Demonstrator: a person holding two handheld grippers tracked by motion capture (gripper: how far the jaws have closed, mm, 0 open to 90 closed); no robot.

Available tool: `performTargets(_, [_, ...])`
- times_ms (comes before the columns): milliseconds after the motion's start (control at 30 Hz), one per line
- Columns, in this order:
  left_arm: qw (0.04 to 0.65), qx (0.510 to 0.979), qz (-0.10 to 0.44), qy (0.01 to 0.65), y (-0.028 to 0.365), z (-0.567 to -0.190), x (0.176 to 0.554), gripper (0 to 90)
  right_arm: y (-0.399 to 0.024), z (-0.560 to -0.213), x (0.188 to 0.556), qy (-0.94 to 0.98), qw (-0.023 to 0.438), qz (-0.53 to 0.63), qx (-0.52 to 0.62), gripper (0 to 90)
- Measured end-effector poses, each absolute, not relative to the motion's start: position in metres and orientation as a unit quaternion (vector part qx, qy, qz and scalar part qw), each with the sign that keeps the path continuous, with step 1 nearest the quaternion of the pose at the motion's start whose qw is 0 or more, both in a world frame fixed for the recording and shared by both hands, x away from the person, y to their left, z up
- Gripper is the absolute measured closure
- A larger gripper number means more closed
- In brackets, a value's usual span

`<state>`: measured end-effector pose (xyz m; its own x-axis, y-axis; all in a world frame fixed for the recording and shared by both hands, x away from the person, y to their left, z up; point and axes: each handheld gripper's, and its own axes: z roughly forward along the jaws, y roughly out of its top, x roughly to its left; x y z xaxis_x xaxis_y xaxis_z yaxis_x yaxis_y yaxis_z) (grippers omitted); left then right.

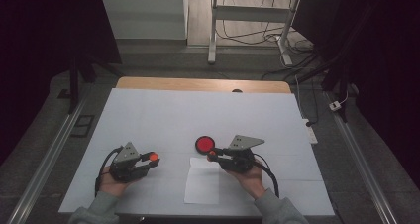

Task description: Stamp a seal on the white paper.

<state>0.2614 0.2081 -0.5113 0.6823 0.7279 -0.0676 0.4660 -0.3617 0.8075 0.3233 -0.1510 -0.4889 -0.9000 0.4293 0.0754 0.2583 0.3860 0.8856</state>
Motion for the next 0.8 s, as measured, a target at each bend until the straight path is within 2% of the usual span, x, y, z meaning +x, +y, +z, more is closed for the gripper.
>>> performTargets(800, [0.427,0.812,0.153,0.367,0.208,-0.511,0.261,64.3,-0.152,-0.493,0.305,0.836,0.07,0.509,0.195,71.8])
